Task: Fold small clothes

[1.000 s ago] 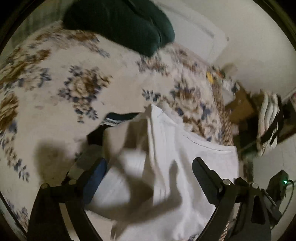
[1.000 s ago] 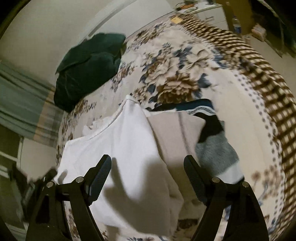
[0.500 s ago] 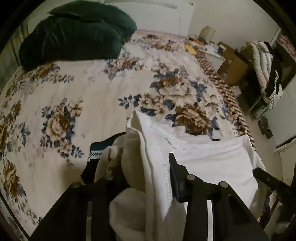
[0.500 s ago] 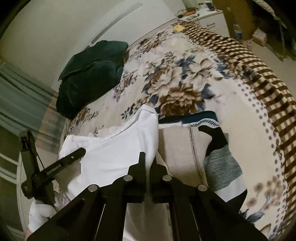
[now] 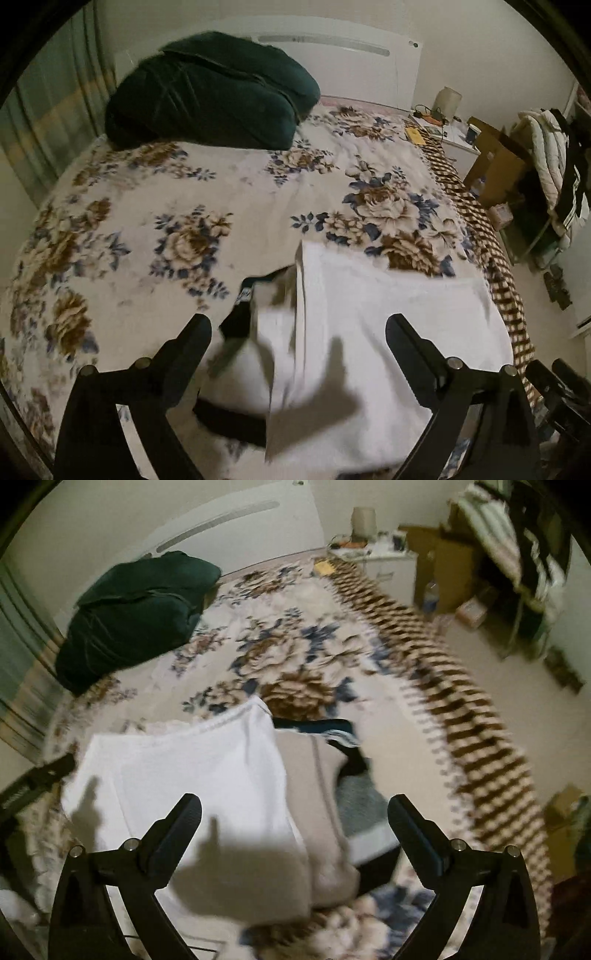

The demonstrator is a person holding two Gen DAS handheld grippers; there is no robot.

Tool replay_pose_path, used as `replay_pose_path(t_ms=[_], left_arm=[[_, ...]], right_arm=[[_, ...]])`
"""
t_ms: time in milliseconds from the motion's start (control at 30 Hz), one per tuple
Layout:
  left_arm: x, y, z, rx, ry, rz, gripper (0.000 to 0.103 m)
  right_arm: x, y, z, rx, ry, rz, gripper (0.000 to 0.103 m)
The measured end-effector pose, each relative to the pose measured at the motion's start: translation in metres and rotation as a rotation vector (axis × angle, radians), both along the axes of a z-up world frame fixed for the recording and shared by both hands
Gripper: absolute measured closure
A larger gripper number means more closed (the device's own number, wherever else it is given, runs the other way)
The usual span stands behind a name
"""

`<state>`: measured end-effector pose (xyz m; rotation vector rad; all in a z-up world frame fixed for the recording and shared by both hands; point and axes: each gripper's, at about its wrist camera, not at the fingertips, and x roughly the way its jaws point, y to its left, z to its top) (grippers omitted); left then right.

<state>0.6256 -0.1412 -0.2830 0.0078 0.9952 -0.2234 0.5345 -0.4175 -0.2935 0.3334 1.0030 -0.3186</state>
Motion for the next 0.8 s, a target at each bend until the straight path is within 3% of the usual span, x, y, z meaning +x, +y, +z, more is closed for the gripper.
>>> replay_pose_path(t_ms=[133, 333, 800], left_arm=[[-0.060, 0.001, 0.016, 0.037, -0.038, 0.021, 0.007], [-0.123, 0.000, 0.048, 0.063, -0.065, 0.017, 0.007], [-0.269, 0.021, 0.181, 0.042, -0.220, 0.058, 0.007]], right_arm=[[-0.040, 0.027, 0.021, -0.121, 0.011, 0.020, 0.001], [-0.095, 0.056, 0.063, -0.168, -0.013, 0.050, 0.000], [-0.247, 0.112, 0.214, -0.252, -0.182, 0.119, 0.001]])
